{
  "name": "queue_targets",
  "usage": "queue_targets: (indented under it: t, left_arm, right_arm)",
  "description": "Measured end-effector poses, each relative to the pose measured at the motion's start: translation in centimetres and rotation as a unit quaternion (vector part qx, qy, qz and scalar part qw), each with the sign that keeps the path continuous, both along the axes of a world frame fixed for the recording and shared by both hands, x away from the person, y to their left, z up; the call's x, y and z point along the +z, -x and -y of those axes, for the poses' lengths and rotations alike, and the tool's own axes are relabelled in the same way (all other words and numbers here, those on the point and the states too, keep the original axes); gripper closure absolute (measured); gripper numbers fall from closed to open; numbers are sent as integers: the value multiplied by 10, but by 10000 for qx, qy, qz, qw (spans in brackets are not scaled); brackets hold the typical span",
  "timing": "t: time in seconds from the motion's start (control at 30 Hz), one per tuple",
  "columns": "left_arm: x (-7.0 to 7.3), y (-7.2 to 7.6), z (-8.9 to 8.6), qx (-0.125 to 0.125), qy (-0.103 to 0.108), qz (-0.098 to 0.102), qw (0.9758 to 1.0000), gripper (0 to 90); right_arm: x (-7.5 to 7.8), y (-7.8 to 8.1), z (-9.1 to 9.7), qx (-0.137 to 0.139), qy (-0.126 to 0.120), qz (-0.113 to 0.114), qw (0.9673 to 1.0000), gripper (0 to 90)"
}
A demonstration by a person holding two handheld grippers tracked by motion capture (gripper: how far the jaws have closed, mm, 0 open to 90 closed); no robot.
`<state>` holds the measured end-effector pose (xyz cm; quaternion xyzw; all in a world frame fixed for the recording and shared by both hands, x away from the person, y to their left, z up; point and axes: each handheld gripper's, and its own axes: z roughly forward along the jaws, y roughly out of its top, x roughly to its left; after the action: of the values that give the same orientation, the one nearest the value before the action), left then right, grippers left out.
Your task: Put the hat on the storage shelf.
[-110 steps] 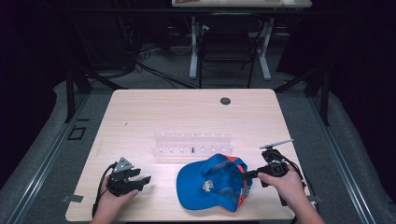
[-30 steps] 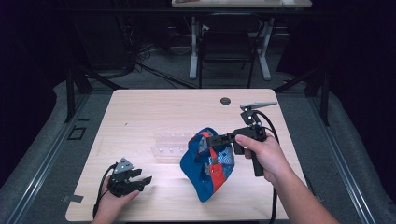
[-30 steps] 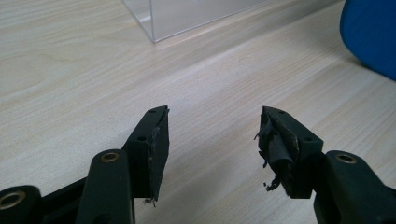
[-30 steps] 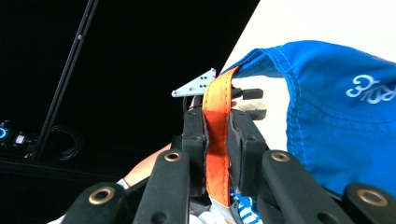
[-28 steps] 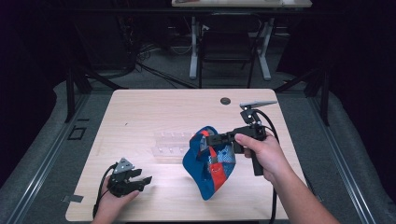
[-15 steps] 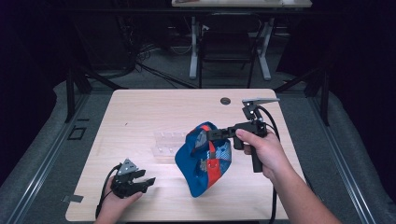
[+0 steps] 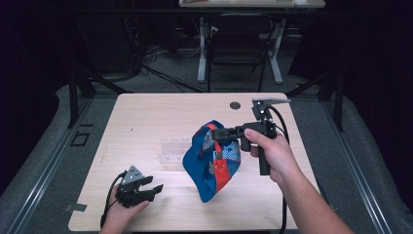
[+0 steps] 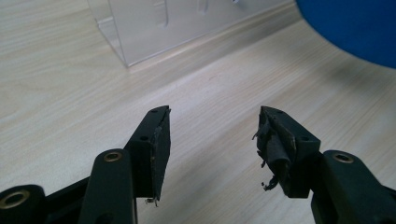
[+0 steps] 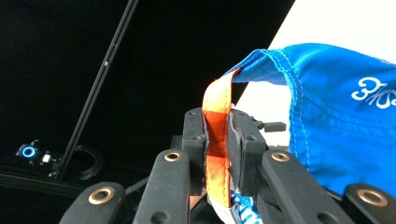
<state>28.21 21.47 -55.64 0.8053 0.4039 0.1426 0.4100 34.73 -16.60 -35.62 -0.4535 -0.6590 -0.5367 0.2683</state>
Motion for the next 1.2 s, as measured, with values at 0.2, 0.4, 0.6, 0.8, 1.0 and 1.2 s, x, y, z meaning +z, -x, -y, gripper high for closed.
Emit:
queue_targets:
  t: [0.2, 0.4, 0.6, 0.8, 1.0, 1.2]
  left_arm:
    - [24, 11, 14, -191, 228, 461, 9985, 447]
    - [43, 22, 39, -603, 239, 732, 9952, 453]
    - [58, 36, 68, -1062, 318, 870, 9900, 461]
    - [66, 46, 92, -1407, 136, 976, 9851, 455]
    - [70, 49, 109, -1495, 119, 1028, 9833, 455]
    - [70, 49, 125, -1590, 33, 1089, 9812, 442]
  right_arm:
    - [2, -5, -4, -22, -148, 13, 9999, 781]
    - [5, -9, -10, -58, -187, 34, 9998, 781]
    - [10, -12, -14, -111, -172, 67, 9998, 781]
    - [11, -14, -15, -117, -149, 92, 9998, 781]
    - [10, -16, -17, -172, -154, 72, 9997, 781]
    - [10, -13, -20, -176, -168, 99, 9997, 781]
